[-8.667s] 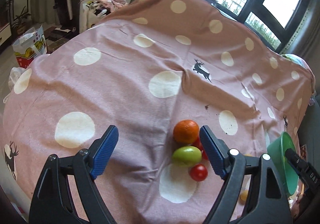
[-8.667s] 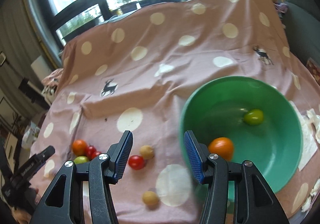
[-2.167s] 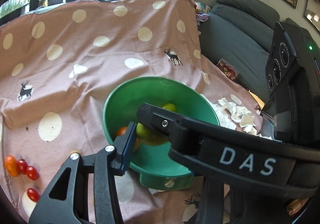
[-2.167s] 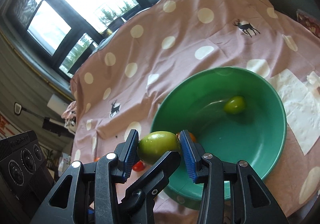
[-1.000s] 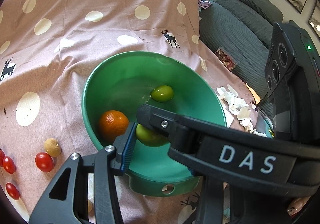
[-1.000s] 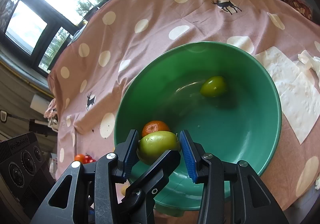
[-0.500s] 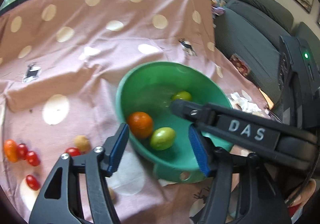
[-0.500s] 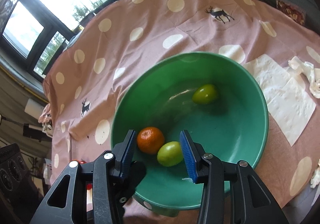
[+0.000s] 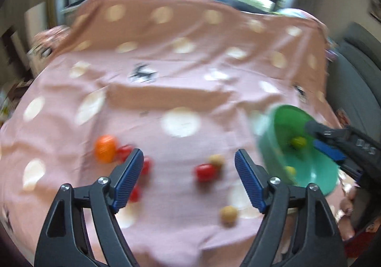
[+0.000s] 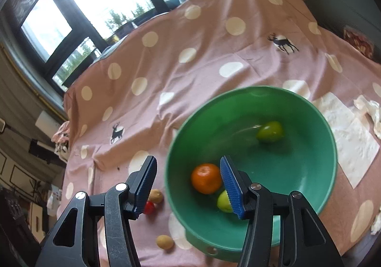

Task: Organize fruits
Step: 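Withdraw the right gripper from the bowl toward the remaining fruits, then close the right gripper around the small orange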

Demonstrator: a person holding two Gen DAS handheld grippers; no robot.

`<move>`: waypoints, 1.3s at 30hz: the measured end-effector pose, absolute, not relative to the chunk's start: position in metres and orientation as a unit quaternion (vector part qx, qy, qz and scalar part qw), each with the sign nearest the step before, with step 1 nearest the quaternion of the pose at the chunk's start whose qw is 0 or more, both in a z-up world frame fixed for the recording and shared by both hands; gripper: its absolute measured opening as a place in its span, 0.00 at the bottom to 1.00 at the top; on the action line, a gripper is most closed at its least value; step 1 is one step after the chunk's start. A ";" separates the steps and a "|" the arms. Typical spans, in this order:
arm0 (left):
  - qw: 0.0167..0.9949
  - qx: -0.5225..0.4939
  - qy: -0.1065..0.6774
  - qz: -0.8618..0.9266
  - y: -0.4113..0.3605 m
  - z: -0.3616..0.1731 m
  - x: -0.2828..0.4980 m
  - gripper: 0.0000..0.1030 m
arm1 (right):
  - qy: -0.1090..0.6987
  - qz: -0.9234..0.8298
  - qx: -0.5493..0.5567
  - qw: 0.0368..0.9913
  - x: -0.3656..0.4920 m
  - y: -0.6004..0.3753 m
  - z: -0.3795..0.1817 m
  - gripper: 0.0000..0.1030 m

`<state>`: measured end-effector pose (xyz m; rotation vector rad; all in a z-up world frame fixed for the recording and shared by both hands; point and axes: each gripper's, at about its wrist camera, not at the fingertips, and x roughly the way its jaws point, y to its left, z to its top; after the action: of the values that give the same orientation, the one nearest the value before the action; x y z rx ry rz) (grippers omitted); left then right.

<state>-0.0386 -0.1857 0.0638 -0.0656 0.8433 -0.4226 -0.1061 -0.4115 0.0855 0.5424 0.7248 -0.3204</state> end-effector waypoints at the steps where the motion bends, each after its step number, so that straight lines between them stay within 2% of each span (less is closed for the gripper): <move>1: 0.892 -0.044 0.409 -0.185 -0.172 0.060 -0.037 0.82 | 0.350 -0.146 0.255 0.890 -0.103 -0.406 0.086 0.54; 10: 0.887 -0.111 0.443 -0.070 -0.089 0.027 -0.007 0.82 | 0.367 -0.094 0.212 0.901 -0.074 -0.356 0.081 0.57; 14: 0.887 -0.114 0.446 -0.024 -0.064 0.024 0.001 0.82 | 0.380 -0.091 0.182 0.903 -0.063 -0.333 0.075 0.57; 20: 0.881 -0.174 0.440 0.006 -0.026 0.025 0.004 0.81 | 0.396 -0.030 0.181 0.900 -0.045 -0.301 0.067 0.57; 28: 0.865 -0.219 0.452 -0.005 -0.015 0.021 0.011 0.78 | 0.478 0.055 0.140 0.865 0.017 -0.233 0.035 0.57; 31: 0.857 -0.248 0.450 -0.023 -0.009 0.021 0.012 0.71 | 0.507 0.062 0.121 0.851 0.037 -0.214 0.021 0.50; 36: 0.856 -0.259 0.448 -0.012 -0.005 0.022 0.011 0.70 | 0.526 0.051 0.105 0.842 0.051 -0.200 0.003 0.43; 39: 0.854 -0.258 0.451 -0.013 -0.006 0.021 0.012 0.70 | 0.529 0.048 0.111 0.840 0.054 -0.200 -0.004 0.43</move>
<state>0.0121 -0.0060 0.0205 -0.5422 0.9492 -0.0281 0.0536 -0.1997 -0.0045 0.2352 1.1195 0.1024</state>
